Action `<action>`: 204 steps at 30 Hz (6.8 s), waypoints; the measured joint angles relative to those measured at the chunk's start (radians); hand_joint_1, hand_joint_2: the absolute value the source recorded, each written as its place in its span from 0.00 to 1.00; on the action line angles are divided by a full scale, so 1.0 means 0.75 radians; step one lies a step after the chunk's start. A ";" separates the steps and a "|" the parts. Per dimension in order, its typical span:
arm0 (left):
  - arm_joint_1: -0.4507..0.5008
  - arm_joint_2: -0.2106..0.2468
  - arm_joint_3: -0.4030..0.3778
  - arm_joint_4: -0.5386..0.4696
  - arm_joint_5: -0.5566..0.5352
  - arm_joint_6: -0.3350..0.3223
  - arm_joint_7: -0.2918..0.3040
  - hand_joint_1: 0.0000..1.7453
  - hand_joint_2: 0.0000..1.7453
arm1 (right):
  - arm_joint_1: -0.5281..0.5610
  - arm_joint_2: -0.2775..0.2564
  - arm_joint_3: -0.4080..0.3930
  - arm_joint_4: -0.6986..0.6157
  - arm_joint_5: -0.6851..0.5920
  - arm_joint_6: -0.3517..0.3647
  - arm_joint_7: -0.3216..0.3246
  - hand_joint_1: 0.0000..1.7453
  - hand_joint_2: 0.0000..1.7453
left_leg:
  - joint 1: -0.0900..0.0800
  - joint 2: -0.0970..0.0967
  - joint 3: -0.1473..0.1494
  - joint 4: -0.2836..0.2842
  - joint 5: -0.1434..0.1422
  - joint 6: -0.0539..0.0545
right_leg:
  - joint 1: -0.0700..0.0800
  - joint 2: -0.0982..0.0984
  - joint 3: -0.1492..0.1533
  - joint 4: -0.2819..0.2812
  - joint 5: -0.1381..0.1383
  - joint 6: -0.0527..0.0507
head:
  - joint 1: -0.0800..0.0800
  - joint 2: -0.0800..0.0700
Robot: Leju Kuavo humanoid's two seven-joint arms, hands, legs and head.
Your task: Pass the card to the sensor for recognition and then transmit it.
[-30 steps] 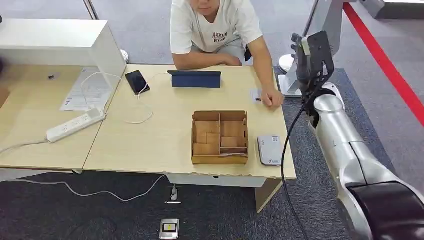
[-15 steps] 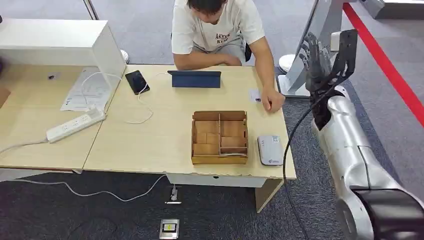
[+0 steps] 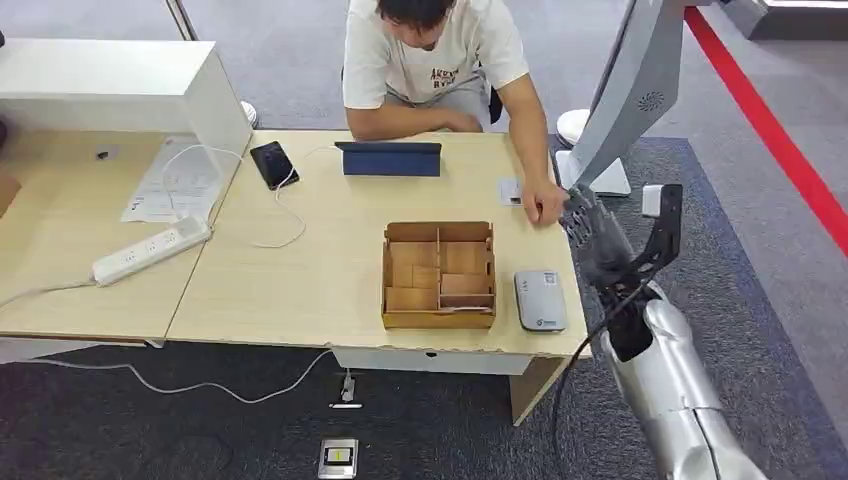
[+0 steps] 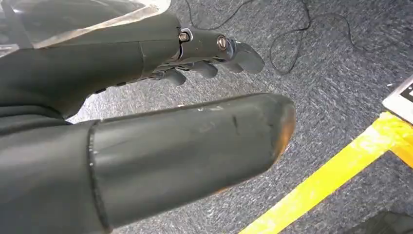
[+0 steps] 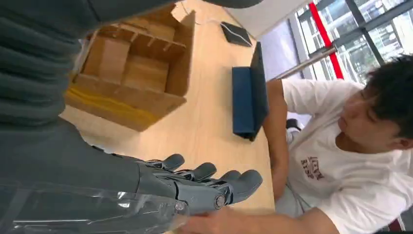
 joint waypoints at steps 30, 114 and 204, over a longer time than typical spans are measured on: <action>-0.001 -0.001 0.024 0.000 0.002 0.008 -0.024 0.00 0.00 | 0.241 -0.138 0.242 -0.627 0.511 -0.050 -0.048 0.00 1.00 | 0.000 0.001 0.000 0.000 0.000 0.000 | 0.000 0.000 0.000 0.000 0.000 0.000 | 0.000 0.000; -0.002 -0.015 0.028 0.000 -0.009 0.006 0.000 0.00 0.00 | 0.282 -0.169 0.606 -0.637 1.552 -0.324 0.339 0.00 1.00 | 0.000 0.001 0.000 -0.001 0.000 0.000 | 0.000 0.000 0.000 0.000 0.000 0.000 | 0.001 0.000; -0.003 -0.006 0.028 0.001 -0.030 -0.001 -0.013 0.00 0.00 | 0.240 -0.088 0.670 -0.289 1.804 -0.459 0.205 0.00 1.00 | 0.000 0.001 0.000 -0.001 0.000 0.000 | 0.000 0.000 0.000 0.000 0.000 0.000 | 0.001 0.000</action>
